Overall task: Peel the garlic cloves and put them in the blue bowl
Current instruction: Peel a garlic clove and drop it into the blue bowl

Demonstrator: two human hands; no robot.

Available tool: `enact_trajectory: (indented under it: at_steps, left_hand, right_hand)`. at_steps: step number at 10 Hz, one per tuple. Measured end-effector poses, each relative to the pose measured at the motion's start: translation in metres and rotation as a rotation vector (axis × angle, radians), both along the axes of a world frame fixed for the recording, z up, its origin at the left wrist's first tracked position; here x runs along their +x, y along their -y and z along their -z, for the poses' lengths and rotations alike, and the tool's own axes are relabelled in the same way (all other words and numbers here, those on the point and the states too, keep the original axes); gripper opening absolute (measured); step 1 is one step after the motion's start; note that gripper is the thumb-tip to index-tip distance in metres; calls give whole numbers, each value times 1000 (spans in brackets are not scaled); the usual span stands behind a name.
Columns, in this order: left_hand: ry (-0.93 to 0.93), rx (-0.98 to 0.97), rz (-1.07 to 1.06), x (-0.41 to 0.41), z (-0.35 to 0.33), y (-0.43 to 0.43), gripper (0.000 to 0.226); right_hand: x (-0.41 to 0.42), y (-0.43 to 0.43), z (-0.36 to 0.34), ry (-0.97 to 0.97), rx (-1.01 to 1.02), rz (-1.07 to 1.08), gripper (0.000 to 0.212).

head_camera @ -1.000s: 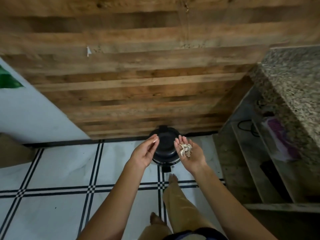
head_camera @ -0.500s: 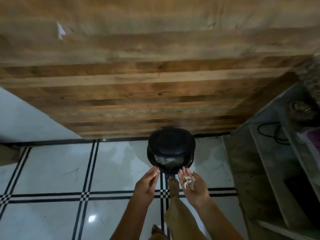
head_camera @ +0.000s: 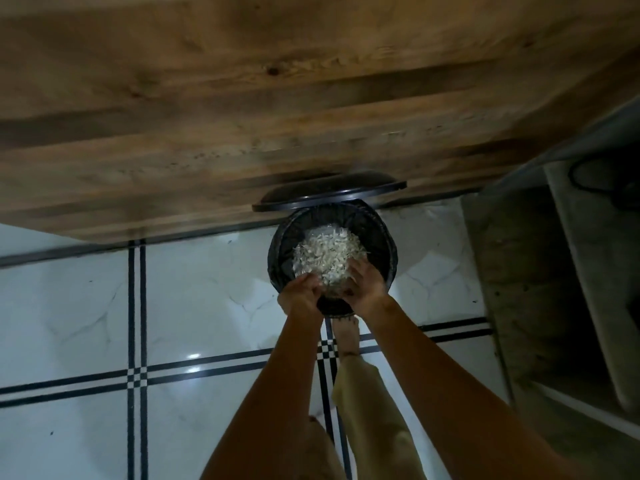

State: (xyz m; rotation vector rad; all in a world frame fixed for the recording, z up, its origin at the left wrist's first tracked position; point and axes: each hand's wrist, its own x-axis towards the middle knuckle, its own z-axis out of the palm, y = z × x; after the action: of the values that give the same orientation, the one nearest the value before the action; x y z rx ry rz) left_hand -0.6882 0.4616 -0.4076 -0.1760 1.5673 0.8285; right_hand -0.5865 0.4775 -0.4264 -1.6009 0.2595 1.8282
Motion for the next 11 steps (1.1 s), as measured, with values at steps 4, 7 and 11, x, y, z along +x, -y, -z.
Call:
enact_trajectory:
  at_steps: [4,7,11]
  left_hand:
    - [-20,327,523,87,-253,82,13]
    - [273,528,1325,357,-381,267,17]
    - [-655,1314,1969,672,-336,416,74]
  right_hand:
    - [96,135,-277,76,334,188,24]
    - [311,386,-402,736,401,623,15]
    - [567,627,-389,955,219,870,18]
